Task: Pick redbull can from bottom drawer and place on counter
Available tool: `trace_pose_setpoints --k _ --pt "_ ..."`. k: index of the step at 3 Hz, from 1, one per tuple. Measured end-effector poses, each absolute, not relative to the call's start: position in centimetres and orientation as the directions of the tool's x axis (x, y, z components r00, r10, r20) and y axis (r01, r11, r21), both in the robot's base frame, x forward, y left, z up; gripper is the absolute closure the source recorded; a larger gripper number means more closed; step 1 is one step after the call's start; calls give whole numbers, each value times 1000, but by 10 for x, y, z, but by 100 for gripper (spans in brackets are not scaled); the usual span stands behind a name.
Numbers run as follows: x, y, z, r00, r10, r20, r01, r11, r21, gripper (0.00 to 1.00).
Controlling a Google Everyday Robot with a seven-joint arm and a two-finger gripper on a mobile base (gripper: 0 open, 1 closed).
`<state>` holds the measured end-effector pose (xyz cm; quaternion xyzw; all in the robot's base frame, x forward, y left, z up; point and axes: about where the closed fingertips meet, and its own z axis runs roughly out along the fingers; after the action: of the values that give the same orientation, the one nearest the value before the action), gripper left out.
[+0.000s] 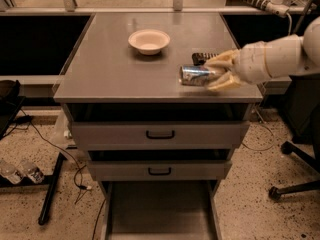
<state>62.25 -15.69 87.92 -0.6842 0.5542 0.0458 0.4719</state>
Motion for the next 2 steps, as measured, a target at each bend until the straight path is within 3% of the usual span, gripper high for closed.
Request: trace_pose_setpoints --k 2 --pt "715 -94 894 295 -664 -687 -846 153 -512 100"
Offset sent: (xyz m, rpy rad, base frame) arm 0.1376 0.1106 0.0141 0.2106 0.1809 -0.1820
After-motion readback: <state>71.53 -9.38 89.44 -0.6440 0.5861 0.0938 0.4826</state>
